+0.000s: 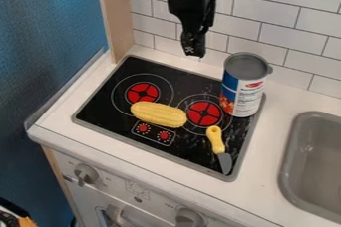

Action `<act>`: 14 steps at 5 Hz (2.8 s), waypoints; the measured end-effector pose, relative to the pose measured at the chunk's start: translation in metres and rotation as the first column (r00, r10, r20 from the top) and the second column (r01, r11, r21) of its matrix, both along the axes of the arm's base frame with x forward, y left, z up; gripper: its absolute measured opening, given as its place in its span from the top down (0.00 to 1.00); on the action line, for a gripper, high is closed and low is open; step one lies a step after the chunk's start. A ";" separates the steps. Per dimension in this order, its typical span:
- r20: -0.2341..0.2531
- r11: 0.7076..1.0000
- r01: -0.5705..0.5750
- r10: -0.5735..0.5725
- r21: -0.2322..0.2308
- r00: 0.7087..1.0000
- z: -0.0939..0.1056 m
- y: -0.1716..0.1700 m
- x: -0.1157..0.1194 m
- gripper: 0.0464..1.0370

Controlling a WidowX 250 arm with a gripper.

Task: Put the corn on the on top left of the burner

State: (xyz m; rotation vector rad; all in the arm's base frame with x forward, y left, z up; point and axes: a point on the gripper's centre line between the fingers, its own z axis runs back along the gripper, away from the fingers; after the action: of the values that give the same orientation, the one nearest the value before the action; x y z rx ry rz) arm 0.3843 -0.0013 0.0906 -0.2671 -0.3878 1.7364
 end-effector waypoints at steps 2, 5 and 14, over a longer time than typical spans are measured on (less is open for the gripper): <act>-0.080 1.000 -0.025 0.026 0.014 0.996 -0.016 0.003 -0.009 0.04; -0.315 1.000 0.013 -0.004 0.026 0.949 -0.043 0.005 -0.057 0.04; -0.392 0.999 0.005 0.010 0.038 0.920 -0.133 0.037 -0.049 0.40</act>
State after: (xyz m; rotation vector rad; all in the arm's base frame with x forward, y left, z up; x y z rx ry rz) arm 0.3354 0.0354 -0.0425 0.1128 -0.1268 1.7331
